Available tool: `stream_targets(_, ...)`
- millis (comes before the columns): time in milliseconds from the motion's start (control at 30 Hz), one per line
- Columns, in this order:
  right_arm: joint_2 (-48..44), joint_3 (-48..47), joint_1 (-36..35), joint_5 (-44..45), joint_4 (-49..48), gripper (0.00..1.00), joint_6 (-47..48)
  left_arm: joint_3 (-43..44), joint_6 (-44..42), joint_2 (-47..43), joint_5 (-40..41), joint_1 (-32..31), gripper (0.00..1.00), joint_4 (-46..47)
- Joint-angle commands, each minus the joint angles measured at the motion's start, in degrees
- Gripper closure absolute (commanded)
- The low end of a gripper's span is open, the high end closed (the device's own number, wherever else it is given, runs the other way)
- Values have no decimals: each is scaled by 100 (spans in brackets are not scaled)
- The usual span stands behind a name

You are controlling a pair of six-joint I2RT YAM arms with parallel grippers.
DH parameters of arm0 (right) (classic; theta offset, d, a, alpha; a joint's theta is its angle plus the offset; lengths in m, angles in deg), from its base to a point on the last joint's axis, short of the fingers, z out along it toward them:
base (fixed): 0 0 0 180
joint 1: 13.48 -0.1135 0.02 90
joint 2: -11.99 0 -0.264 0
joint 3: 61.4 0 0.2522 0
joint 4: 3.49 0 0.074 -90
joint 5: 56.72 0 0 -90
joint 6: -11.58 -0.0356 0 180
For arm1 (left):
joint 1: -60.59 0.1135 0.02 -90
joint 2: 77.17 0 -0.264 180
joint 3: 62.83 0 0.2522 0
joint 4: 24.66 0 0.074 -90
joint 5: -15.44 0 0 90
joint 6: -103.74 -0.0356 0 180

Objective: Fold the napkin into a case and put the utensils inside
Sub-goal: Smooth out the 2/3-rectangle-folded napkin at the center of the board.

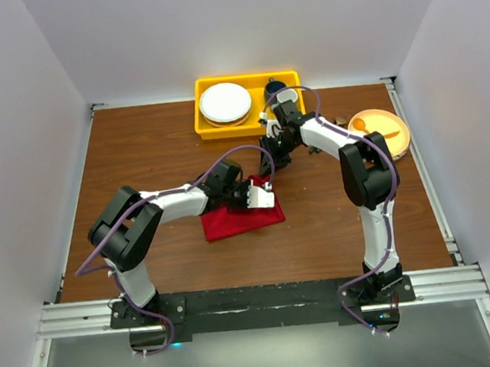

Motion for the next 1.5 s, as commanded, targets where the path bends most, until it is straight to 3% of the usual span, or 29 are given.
stream_targets(0,-259,-136,-39,-56,281,84,18,-223,115,418,122,-7,100,-760)
stream_targets(133,-400,-66,-39,-179,439,100,44,-170,133,453,140,-15,100,-778)
stream_targets(600,-49,391,-101,409,361,100,668,-117,212,462,184,-7,100,-752)
stream_targets(767,127,339,-101,664,264,100,773,49,378,-212,-298,116,77,-1137)
stream_targets(967,136,470,-101,805,62,100,896,761,1450,-1067,-1503,958,54,-2183)
stream_targets(1067,84,576,-101,814,-26,100,923,1016,2021,-1067,-1732,1337,51,-2509)
stream_targets(1467,57,849,-92,858,-255,100,1046,665,5062,-251,-2199,2032,67,-946)
